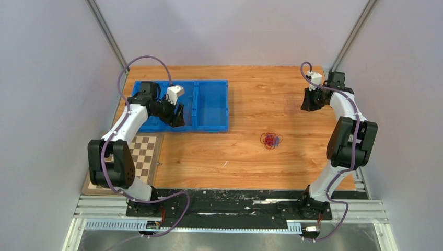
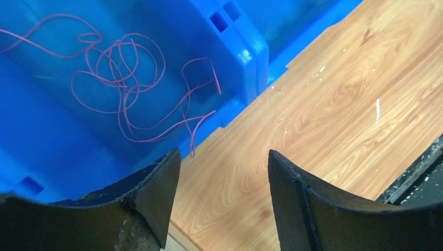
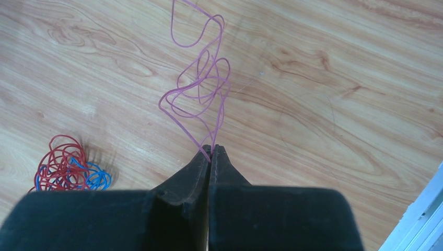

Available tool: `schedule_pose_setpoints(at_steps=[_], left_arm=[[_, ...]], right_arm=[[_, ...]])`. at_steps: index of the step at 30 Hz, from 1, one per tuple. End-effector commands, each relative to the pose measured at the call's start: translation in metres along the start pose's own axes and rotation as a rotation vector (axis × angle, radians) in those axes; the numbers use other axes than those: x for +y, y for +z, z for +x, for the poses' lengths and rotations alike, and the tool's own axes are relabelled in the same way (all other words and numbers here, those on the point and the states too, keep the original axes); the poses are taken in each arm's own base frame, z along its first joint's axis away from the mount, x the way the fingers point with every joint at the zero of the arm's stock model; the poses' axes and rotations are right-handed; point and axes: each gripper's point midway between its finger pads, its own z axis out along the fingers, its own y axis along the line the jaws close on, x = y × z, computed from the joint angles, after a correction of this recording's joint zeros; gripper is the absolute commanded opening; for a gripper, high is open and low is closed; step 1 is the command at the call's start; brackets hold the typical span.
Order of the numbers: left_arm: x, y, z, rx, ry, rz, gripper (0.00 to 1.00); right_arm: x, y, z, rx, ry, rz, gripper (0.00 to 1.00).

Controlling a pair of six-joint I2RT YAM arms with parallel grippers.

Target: Untangle the cables

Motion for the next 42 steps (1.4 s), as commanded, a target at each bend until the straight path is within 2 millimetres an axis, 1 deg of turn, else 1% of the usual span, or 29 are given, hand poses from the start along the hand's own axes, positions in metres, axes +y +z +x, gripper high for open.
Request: schedule_pose_setpoints(at_steps=[1, 2, 4, 5, 6, 7, 9, 12, 13, 15, 16, 18, 19, 20, 21, 22, 23, 24, 27, 28, 29, 31, 33, 35, 37, 39, 40, 41, 42], left_arm=[[0.019, 0.018, 0.009, 0.061, 0.062, -0.083, 0.66], [0.023, 0.020, 0.007, 0.065, 0.066, -0.092, 0.64], [0.032, 0.028, 0.006, 0.087, 0.057, -0.113, 0.50], [0.038, 0.032, 0.002, 0.093, 0.045, -0.124, 0.32], [0.040, 0.033, -0.002, 0.093, 0.044, -0.126, 0.25], [0.044, 0.034, -0.010, 0.087, 0.043, -0.134, 0.10], [0.056, 0.030, -0.030, 0.044, 0.054, -0.181, 0.00], [0.077, 0.019, -0.072, -0.071, 0.065, -0.278, 0.00], [0.079, 0.013, -0.089, -0.112, 0.054, -0.290, 0.04], [0.072, 0.002, -0.114, -0.179, 0.054, -0.254, 0.33], [0.063, -0.008, -0.125, -0.222, 0.069, -0.217, 0.54], [0.045, -0.030, -0.151, -0.322, 0.132, -0.183, 0.72], [0.036, -0.035, -0.154, -0.349, 0.165, -0.159, 0.76], [0.015, -0.053, -0.169, -0.421, 0.234, -0.106, 0.84], [0.003, -0.058, -0.171, -0.447, 0.276, -0.066, 0.89], [-0.025, -0.073, -0.181, -0.514, 0.343, 0.019, 0.95], [-0.038, -0.075, -0.180, -0.529, 0.355, 0.069, 0.97], [-0.065, -0.084, -0.184, -0.568, 0.393, 0.149, 0.98], [-0.111, -0.083, -0.179, -0.572, 0.409, 0.290, 1.00], [-0.134, -0.082, -0.179, -0.573, 0.407, 0.353, 1.00], [-0.144, -0.080, -0.177, -0.570, 0.398, 0.388, 1.00], [-0.183, -0.076, -0.175, -0.562, 0.380, 0.494, 1.00], [-0.210, -0.069, -0.171, -0.540, 0.354, 0.555, 1.00], [-0.223, -0.055, -0.166, -0.513, 0.338, 0.548, 1.00], [-0.223, -0.041, -0.164, -0.498, 0.306, 0.509, 0.95], [-0.219, -0.034, -0.163, -0.470, 0.262, 0.486, 0.80], [-0.217, -0.036, -0.166, -0.469, 0.271, 0.475, 0.61], [-0.216, -0.034, -0.160, -0.436, 0.261, 0.472, 0.50], [-0.215, -0.036, -0.160, -0.434, 0.284, 0.460, 0.26]], right_arm=[[0.022, -0.012, -0.013, -0.042, -0.020, -0.056, 0.00], [0.026, -0.014, -0.016, -0.049, -0.024, -0.070, 0.00], [0.036, -0.018, -0.020, -0.062, -0.031, -0.096, 0.00], [0.041, -0.021, -0.024, -0.075, -0.038, -0.108, 0.00], [0.045, -0.024, -0.029, -0.088, -0.048, -0.119, 0.00], [0.050, -0.028, -0.034, -0.105, -0.055, -0.133, 0.00], [0.061, -0.036, -0.045, -0.140, -0.069, -0.162, 0.00], [0.081, -0.051, -0.064, -0.200, -0.096, -0.220, 0.00], [0.090, -0.057, -0.071, -0.221, -0.106, -0.248, 0.00], [0.109, -0.070, -0.083, -0.264, -0.140, -0.302, 0.00], [0.121, -0.078, -0.089, -0.287, -0.161, -0.329, 0.00], [0.145, -0.093, -0.098, -0.324, -0.202, -0.382, 0.00], [0.157, -0.101, -0.102, -0.342, -0.225, -0.404, 0.00], [0.170, -0.108, -0.104, -0.355, -0.247, -0.432, 0.00], [0.183, -0.115, -0.105, -0.368, -0.268, -0.457, 0.00], [0.197, -0.122, -0.107, -0.381, -0.290, -0.486, 0.00], [0.216, -0.128, -0.108, -0.390, -0.317, -0.526, 0.00], [0.234, -0.133, -0.109, -0.395, -0.340, -0.567, 0.00], [0.275, -0.147, -0.107, -0.401, -0.389, -0.667, 0.00], [0.287, -0.150, -0.105, -0.399, -0.406, -0.690, 0.00], [0.297, -0.152, -0.104, -0.400, -0.428, -0.706, 0.00], [0.312, -0.155, -0.101, -0.398, -0.464, -0.729, 0.00], [0.326, -0.156, -0.098, -0.394, -0.495, -0.756, 0.00], [0.336, -0.157, -0.096, -0.392, -0.520, -0.776, 0.00], [0.342, -0.159, -0.095, -0.392, -0.532, -0.788, 0.00], [0.342, -0.160, -0.096, -0.398, -0.539, -0.774, 0.00], [0.341, -0.160, -0.097, -0.400, -0.541, -0.756, 0.00], [0.338, -0.160, -0.097, -0.401, -0.540, -0.737, 0.00], [0.336, -0.160, -0.098, -0.405, -0.544, -0.718, 0.00]])
